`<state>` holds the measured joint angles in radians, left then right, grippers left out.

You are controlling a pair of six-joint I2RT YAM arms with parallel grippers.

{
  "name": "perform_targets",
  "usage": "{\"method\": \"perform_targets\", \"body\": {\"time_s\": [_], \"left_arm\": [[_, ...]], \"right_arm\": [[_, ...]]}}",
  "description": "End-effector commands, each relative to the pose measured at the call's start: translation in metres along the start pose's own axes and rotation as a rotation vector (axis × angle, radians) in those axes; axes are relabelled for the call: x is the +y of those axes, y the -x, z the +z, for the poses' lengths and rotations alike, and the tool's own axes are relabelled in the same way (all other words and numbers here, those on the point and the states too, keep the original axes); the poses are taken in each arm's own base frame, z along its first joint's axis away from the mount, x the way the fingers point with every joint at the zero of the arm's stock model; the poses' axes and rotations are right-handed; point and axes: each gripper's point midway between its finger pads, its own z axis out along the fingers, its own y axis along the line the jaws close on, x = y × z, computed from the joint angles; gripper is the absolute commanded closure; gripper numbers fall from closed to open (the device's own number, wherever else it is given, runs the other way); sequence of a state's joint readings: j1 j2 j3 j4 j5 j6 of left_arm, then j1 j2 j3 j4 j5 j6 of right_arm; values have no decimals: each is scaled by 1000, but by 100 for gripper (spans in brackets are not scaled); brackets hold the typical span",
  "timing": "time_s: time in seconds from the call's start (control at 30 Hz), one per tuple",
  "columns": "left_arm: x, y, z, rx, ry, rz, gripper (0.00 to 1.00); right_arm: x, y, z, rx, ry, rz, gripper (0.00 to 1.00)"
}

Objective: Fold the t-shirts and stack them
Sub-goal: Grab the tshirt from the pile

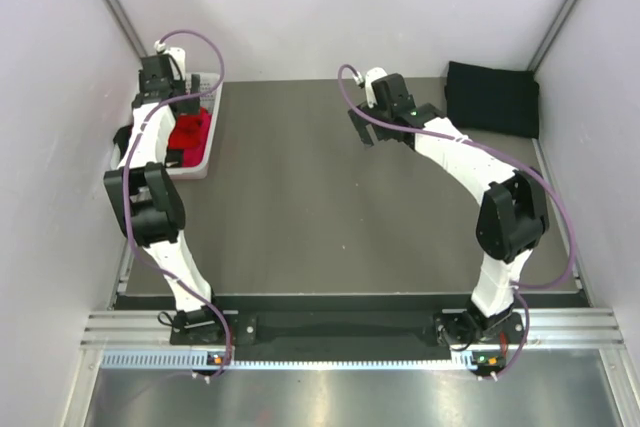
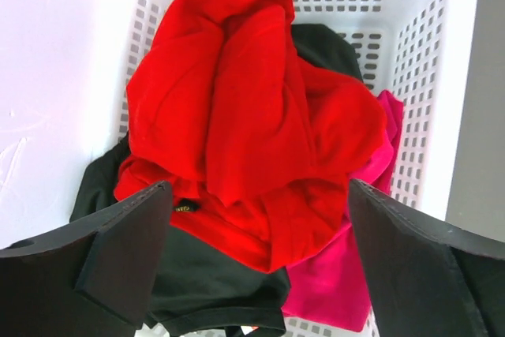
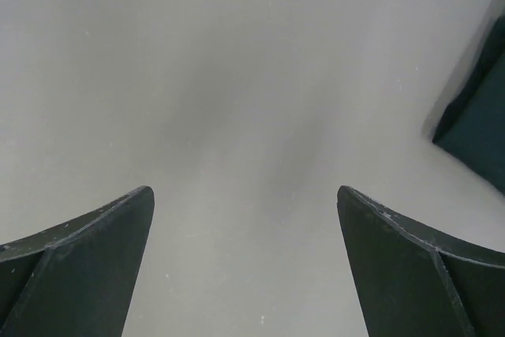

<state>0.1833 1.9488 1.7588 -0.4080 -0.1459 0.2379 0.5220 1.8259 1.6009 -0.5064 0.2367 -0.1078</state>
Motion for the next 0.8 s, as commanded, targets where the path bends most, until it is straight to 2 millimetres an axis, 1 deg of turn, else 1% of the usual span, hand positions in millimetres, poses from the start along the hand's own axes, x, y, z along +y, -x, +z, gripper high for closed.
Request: {"method": "perform_targets", "body": {"time_s": [0.0,0.03,0.1,0.13,0.17,0.2,0.23,0.3,0.33,0.37,0.43,0.5,0.53,0.57,0.63,0.67,0.73,0.77], "left_arm": [[16,31,-9,-83,41,1,5],[15,28,-7,-77,26,-11,7],[21,20,-2,-56,16,-38,9],[21,14,4,-38,12,-48,11],[22,14,7,-40,-5,-55,12],[23,10,10,-30,-12,-53,15],[23,4,18,-15,-13,-54,16],[21,-5,27,15,-16,-42,18],[17,-14,37,40,-23,-38,18],[17,-13,39,40,-23,-40,18],[13,-22,49,59,-33,-26,17],[15,-25,55,67,-26,-12,17],[14,-31,61,84,-21,-9,17],[15,-29,63,81,-17,-4,20],[16,-30,66,82,-15,6,30],[16,-28,66,73,-17,8,42],[15,-23,64,60,-23,2,47],[14,-21,63,57,-28,-1,57]], "right_arm": [[1,48,-18,-132,3,16,0],[4,45,-14,-128,21,2,0],[6,42,-8,-117,24,-10,0],[8,40,-3,-102,24,-8,0],[8,39,-1,-94,24,3,0],[9,38,-1,-87,29,3,0],[14,35,-2,-84,51,-2,0],[16,35,-3,-89,69,-11,0],[16,36,-5,-92,71,-13,0],[16,35,-5,-91,75,-16,0],[18,33,-3,-86,81,-20,0],[19,31,-1,-83,81,-19,0],[19,28,1,-75,78,-17,0],[20,25,3,-68,77,-10,0],[21,24,4,-65,81,-3,0],[23,23,3,-65,88,-3,0],[24,22,3,-65,97,-1,0],[25,23,3,-68,102,-3,0]]}}
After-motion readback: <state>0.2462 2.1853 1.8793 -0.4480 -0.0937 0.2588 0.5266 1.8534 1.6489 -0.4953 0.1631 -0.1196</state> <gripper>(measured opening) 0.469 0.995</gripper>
